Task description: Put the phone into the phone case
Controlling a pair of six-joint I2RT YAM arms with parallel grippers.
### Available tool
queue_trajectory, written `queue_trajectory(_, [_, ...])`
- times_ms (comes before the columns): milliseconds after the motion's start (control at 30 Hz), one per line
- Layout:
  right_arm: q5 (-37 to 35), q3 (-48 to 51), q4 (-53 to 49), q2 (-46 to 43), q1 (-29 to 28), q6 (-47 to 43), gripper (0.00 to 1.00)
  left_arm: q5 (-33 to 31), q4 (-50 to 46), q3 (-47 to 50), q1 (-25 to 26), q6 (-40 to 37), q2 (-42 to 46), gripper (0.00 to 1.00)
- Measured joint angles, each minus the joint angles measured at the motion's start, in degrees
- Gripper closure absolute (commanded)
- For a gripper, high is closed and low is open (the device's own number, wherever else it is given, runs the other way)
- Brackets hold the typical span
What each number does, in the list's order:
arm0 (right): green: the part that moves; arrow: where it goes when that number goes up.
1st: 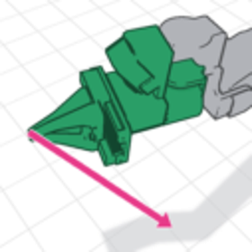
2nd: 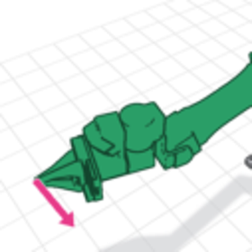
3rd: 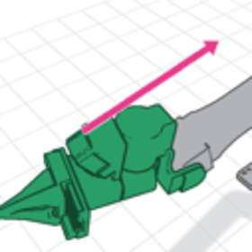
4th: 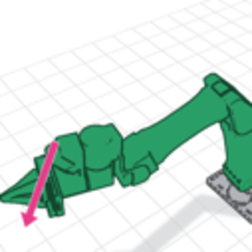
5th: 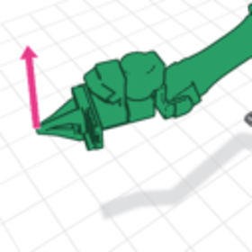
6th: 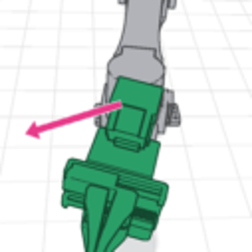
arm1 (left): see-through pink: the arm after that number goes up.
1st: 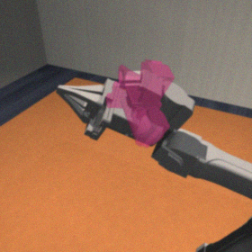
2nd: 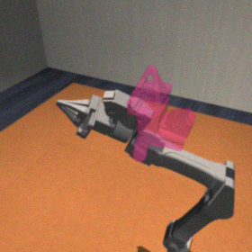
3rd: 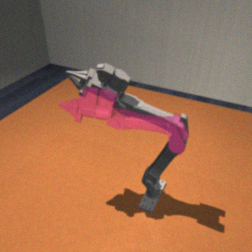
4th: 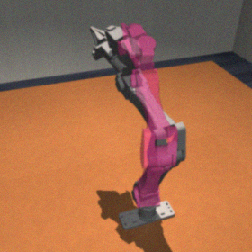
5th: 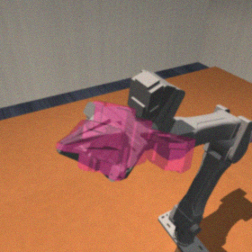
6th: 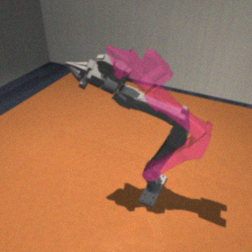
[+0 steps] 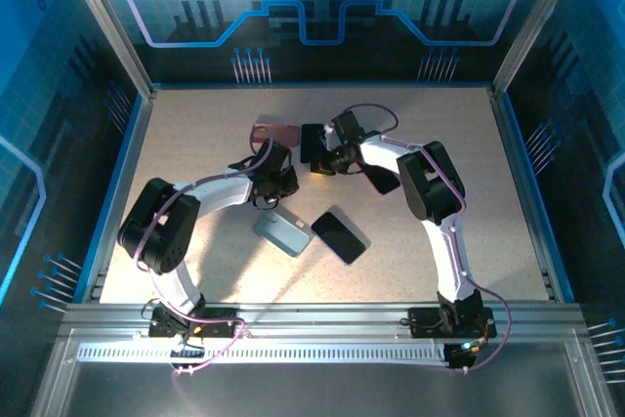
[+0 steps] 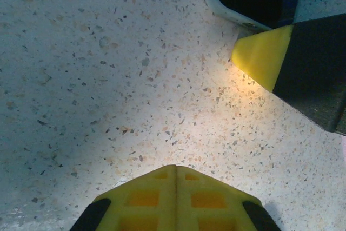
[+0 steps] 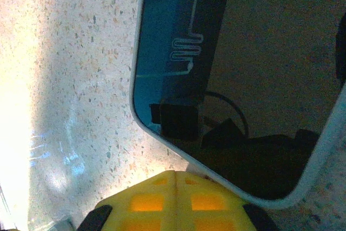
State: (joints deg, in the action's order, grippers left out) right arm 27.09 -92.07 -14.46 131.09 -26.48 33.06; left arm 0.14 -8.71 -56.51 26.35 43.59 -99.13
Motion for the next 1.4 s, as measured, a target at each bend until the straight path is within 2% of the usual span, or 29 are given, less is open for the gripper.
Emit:
queue_trajectory(267, [0.20,0.83,1.27,-0.07,0.02,-0.04,1.00,-0.39,-0.04,1.20,-0.33,0.02,1.09,1.00])
queue_trajectory(400, [0.42,4.96,4.09,-2.36,0.37,-0.04,0.97,-0.42,-0.09,1.25,-0.37,0.00,1.16,1.00])
queue_trajectory(533, [0.44,10.73,3.37,-7.19,1.60,-0.72,0.86,-0.44,-0.37,1.29,-0.79,-0.02,1.60,1.00])
queue_trajectory(700, [-1.22,14.58,-1.90,-17.14,7.34,-4.92,0.60,-0.61,-1.03,1.31,-2.12,-0.15,3.23,1.00])
queue_trajectory(733, [-1.86,14.69,-3.17,-19.08,9.14,-6.32,0.54,-0.61,-1.11,1.44,-2.43,-0.17,3.69,0.99])
queue_trajectory(767, [-3.02,14.71,-4.22,-21.07,11.06,-7.43,0.50,-0.59,-1.07,1.77,-2.75,-0.17,4.22,0.93])
queue_trajectory(833, [-5.33,14.73,-5.99,-23.65,15.19,-9.35,0.46,-0.55,-0.87,2.80,-3.48,-0.26,5.49,0.80])
queue_trajectory(933, [-8.44,14.80,-8.04,-24.28,19.32,-11.39,0.43,-0.24,-0.04,4.50,-4.50,0.17,7.15,0.70])
queue_trajectory(1100, [-12.11,18.01,-9.53,-23.21,20.28,-12.31,0.29,0.33,0.50,5.90,-5.49,0.22,9.42,0.67])
queue_trajectory(1400, [-14.01,21.66,-8.63,-21.68,20.17,-12.50,0.23,1.20,1.77,7.76,-6.43,0.50,11.13,0.67])
